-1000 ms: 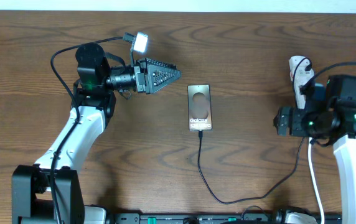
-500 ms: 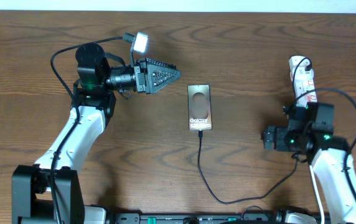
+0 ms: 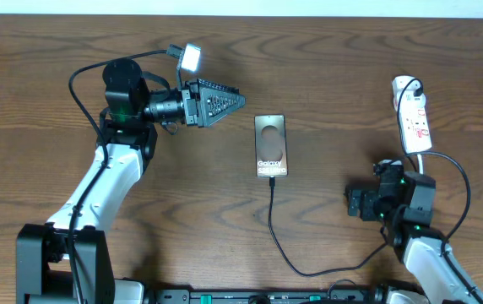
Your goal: Plug charger to phone and switch on socket
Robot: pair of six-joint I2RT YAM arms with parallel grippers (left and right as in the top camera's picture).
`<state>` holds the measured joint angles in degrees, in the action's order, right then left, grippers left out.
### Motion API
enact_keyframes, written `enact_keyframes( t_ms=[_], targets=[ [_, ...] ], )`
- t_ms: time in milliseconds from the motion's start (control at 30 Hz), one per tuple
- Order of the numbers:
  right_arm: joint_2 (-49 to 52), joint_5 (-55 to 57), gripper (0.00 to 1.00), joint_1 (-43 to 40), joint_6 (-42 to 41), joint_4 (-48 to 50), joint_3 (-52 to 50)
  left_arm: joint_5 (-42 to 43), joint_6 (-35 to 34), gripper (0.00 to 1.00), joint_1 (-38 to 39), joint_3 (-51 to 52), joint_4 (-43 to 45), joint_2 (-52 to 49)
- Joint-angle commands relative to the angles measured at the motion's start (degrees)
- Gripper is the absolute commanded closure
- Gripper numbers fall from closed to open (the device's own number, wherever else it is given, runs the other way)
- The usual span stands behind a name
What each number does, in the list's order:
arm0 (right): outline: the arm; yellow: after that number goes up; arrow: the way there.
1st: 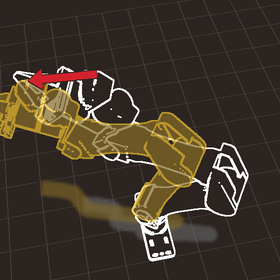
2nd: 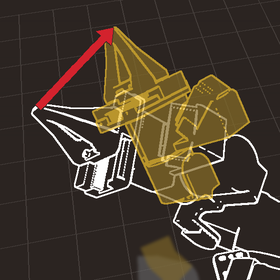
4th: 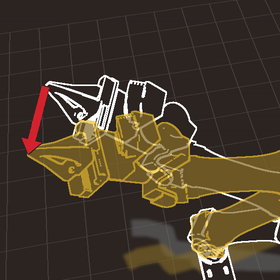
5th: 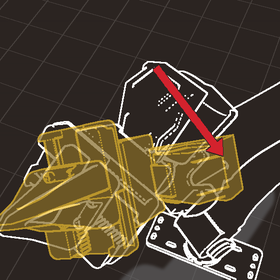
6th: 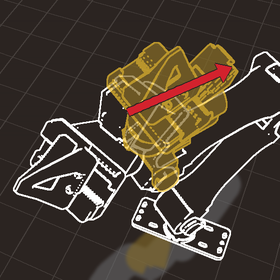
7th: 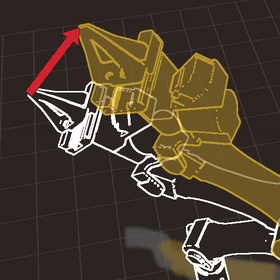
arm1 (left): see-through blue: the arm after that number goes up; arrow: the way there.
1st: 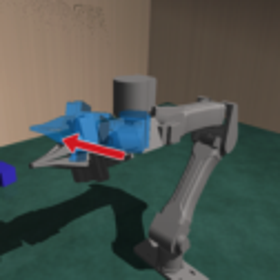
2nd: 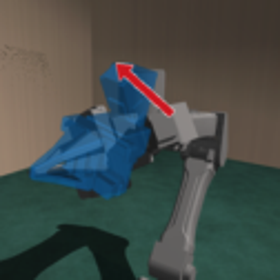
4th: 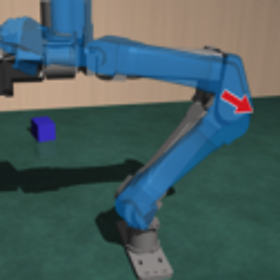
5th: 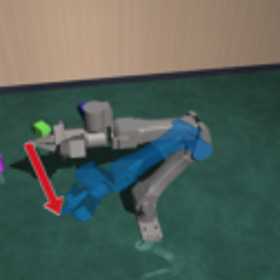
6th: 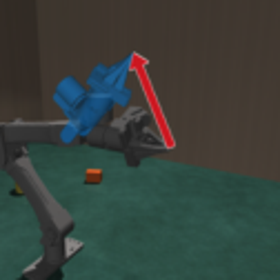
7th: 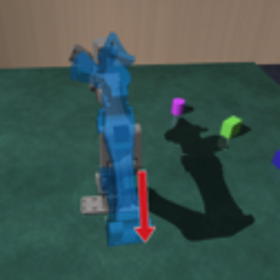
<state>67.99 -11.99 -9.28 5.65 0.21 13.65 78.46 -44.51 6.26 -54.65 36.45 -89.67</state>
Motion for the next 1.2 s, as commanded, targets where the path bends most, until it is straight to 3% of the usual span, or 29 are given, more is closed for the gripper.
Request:
enact_keyframes(
  t_ms=[0, 567, 800, 1167],
  targets=[
    [0.98, -1.09, 0.01, 0.39, -0.9, 0.24, -4.92, 0.35, 1.22, 0.07, 0.02, -0.96, 0.42, 0.94],
    [-4.22, -2.12, 0.01, 0.61, -0.87, 4.31, -11.74, 0.35, 1.22, 0.07, 0.02, -0.96, 0.42, 0.94],
    [-7.32, -1.42, 0.01, 5.11, -0.57, 3.69, -13.38, 0.35, 1.22, 0.07, 0.02, -0.96, 0.42, 0.94],
    [-23.45, -1.68, 0.01, 9.38, 5.84, -3.45, -13.35, 0.35, 1.22, 0.06, 0.02, -0.96, 0.42, 0.94]
  ],
)
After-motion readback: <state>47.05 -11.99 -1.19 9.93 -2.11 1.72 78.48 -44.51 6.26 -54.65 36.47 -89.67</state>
